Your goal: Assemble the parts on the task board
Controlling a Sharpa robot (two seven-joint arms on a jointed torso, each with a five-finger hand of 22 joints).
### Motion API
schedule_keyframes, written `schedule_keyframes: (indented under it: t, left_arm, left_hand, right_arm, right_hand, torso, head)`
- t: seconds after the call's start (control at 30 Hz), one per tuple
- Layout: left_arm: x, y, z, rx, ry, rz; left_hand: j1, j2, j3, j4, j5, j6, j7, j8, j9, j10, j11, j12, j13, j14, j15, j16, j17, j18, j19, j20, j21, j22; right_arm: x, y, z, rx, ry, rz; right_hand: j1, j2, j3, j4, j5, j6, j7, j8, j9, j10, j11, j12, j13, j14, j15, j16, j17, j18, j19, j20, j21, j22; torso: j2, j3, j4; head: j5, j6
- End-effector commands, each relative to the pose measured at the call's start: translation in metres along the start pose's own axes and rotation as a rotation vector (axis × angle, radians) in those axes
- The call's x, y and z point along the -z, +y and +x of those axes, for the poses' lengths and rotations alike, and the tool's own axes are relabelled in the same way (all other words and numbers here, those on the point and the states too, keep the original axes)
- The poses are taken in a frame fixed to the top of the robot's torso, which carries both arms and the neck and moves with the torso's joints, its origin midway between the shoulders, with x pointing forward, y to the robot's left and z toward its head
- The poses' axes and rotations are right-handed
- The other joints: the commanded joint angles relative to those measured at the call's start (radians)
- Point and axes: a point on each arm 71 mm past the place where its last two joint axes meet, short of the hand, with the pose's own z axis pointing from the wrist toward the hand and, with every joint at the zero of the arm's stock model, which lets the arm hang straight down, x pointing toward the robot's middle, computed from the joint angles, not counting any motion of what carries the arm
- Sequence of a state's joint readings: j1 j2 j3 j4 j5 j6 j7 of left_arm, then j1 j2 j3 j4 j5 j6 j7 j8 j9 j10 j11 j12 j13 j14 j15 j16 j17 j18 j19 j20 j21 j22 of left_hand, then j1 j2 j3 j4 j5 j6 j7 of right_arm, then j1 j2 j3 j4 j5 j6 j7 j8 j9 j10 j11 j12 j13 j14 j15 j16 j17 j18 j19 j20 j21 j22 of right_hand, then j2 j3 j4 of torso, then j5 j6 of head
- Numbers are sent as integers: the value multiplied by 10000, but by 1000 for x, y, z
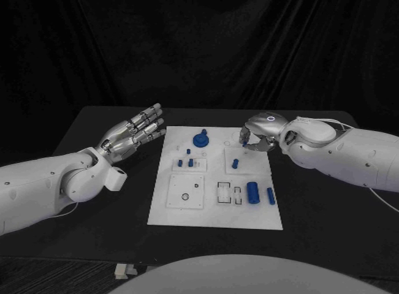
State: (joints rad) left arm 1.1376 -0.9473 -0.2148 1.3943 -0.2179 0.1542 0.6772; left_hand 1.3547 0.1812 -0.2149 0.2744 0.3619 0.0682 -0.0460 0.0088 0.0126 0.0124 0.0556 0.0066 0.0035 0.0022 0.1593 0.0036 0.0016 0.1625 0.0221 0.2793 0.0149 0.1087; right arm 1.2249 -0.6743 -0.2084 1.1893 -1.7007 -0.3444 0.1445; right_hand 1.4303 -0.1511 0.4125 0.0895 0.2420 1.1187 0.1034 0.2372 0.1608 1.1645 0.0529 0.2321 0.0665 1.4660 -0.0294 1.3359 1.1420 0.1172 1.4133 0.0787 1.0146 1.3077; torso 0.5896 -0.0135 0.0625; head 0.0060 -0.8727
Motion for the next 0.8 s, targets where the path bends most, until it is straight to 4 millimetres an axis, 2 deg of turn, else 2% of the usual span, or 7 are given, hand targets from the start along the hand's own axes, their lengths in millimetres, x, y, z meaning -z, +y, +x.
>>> schedule_keyframes:
  t: [0.03,0.23,0.37,0.67,0.8]
  left_arm:
    - [-1,-3,1,175,77,490]
    - [0,-2,1,172,68,418]
    - [0,-2,0,166,59,382]
    - [0,-1,1,161,48,328]
    - [0,-1,2,157,33,310]
  left_hand:
    - [117,0,-39,-37,31,-4,63,49,7,-5,74,-7,12,-4,53,-25,-7,184,7,50,55,8]
    - [116,11,-42,-32,24,-8,66,48,6,-5,94,-6,12,-10,58,-29,-10,182,6,60,52,-15]
    - [110,17,-48,-25,7,-3,75,49,7,-3,113,-5,13,-16,60,-33,-13,179,-5,66,42,-69]
    - [98,52,-77,6,-23,38,172,58,15,-2,158,-4,13,-22,27,-36,-16,159,-37,60,13,-190]
    - [94,59,-85,15,-35,41,190,59,15,4,166,-1,15,-22,21,-36,-16,156,-43,56,8,-210]
  right_arm:
    - [-1,-2,-20,138,-828,157]
    - [0,0,-45,239,-840,169]
    - [1,11,-54,172,-687,24]
    - [-3,61,-55,-180,132,-990]
    - [-8,85,-49,-370,308,-1554]
  right_hand:
    - [39,87,10,-63,-80,76,-8,45,487,108,-11,-61,-15,101,38,50,-7,-152,58,-4,68,1279]
    - [52,87,27,-77,-111,36,16,17,510,97,3,-136,-27,93,42,27,-44,-150,54,-6,50,1275]
    - [68,90,44,-91,-123,11,34,-4,523,97,11,-181,-30,86,48,9,-71,-148,48,-4,31,1270]
    - [126,96,98,-140,-102,-56,81,-66,543,115,37,-278,-29,77,67,-16,-109,-148,41,5,13,1266]
    - [166,108,131,-178,-45,-62,91,-86,559,158,37,-310,-22,83,69,-9,-92,-145,38,8,4,1264]
  torso:
    - [-1,-7,3]
    - [2,-8,5]
    - [8,-10,12]
    - [-15,-23,16]
    - [0,-12,10]
  head:
    - [30,1]
    - [65,1]
    - [75,1]
    - [314,1]
    - [418,1]
